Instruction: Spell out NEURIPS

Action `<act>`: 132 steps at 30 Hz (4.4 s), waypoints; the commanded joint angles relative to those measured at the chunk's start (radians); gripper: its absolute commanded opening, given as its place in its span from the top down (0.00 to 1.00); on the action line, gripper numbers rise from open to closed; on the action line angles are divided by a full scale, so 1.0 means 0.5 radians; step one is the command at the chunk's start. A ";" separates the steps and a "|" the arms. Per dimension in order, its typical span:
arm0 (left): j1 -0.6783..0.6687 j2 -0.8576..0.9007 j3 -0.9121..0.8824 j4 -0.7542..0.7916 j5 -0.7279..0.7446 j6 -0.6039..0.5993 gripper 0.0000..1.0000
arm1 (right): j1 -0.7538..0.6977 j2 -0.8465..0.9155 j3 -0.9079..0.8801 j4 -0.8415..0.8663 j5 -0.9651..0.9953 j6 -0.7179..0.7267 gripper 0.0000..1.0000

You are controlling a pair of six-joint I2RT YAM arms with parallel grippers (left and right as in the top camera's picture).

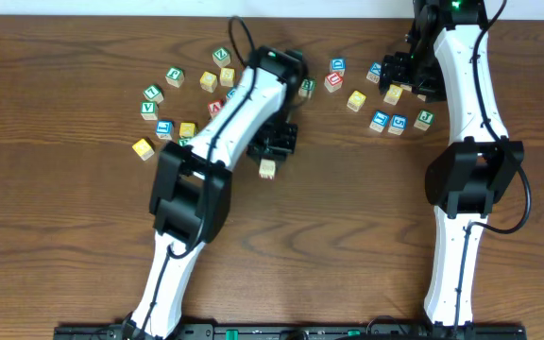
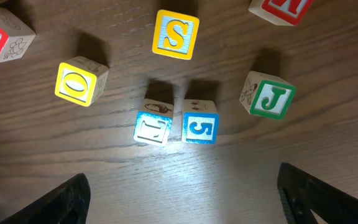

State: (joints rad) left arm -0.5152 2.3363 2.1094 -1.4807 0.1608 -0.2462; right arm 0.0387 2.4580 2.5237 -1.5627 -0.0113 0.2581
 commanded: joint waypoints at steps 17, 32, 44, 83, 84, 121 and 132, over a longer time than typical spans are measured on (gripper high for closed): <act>-0.210 -0.004 -0.547 -0.101 0.286 0.181 0.69 | 0.031 -0.088 -0.004 -0.010 -0.012 -0.027 0.08; -0.250 -0.004 -0.775 0.118 0.285 0.207 0.69 | 0.031 -0.088 -0.004 -0.009 -0.012 -0.055 0.09; -0.250 -0.004 -0.778 0.391 0.284 0.207 0.69 | 0.039 -0.088 -0.004 -0.010 -0.012 -0.056 0.08; 1.040 -1.049 0.193 0.313 -0.055 0.213 0.39 | 0.604 -0.088 -0.005 -0.106 -0.449 -0.620 0.13; 1.089 -1.048 0.192 0.307 -0.055 0.213 0.39 | 0.660 -0.087 -0.005 -0.129 -0.433 -0.643 0.14; 1.469 -1.048 0.174 0.307 -0.146 0.215 0.39 | 1.614 -0.344 -1.098 0.142 -0.290 -0.615 0.98; 1.469 -1.048 0.150 0.302 -0.152 0.214 0.39 | 1.610 -0.959 -1.977 0.658 -0.323 -0.655 0.99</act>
State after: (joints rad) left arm 0.2153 1.8111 2.1986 -1.3277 0.0978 -0.1524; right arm 0.8421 1.9743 1.6108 -1.2385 -0.1635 -0.0628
